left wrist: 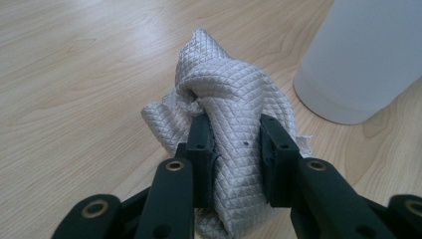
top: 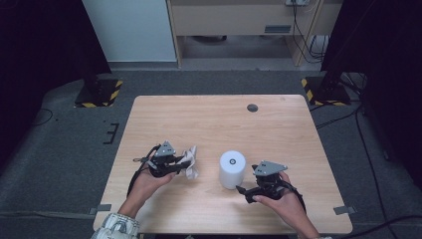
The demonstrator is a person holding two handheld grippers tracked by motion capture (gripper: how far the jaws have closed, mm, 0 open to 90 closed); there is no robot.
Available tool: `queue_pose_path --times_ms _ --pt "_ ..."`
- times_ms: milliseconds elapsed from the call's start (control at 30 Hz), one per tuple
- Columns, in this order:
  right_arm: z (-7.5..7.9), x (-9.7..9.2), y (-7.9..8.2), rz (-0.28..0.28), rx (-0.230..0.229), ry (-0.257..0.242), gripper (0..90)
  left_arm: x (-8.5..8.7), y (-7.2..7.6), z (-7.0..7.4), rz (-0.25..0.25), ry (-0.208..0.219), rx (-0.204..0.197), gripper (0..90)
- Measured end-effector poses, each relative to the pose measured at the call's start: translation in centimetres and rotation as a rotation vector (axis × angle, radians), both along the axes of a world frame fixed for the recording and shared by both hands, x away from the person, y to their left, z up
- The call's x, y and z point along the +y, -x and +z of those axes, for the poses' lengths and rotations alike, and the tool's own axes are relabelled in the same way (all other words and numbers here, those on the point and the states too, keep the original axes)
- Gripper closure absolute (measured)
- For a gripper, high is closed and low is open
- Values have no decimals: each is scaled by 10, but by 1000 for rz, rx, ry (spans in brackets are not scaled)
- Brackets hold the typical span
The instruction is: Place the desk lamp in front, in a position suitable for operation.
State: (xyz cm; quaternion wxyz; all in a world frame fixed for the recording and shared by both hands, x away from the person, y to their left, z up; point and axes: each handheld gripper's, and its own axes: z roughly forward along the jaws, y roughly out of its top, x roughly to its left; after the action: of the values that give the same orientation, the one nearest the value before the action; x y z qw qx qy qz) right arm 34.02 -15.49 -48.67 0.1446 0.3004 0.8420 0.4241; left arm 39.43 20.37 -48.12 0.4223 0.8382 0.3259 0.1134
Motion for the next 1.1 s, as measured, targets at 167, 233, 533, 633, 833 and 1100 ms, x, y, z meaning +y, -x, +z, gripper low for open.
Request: queue_pose_path --times_ms 167,233,533,633,833,1100 --pt "6 3 -4 3 -23 -15 51 -2 2 10 -15 18 -19 699" --pt "8 3 -6 5 -28 -19 48 -3 2 12 -19 26 -24 699" --pt "14 9 -9 33 -44 -31 38 -6 4 22 -47 53 -26 699" --pt "17 9 -9 32 -59 -21 42 -8 5 27 -65 58 -25 700" --pt "26 10 -12 50 -70 -25 37 -20 8 42 -109 51 -43 699" --pt "26 9 -19 58 -60 -34 36 -38 0 54 -161 58 -52 699"
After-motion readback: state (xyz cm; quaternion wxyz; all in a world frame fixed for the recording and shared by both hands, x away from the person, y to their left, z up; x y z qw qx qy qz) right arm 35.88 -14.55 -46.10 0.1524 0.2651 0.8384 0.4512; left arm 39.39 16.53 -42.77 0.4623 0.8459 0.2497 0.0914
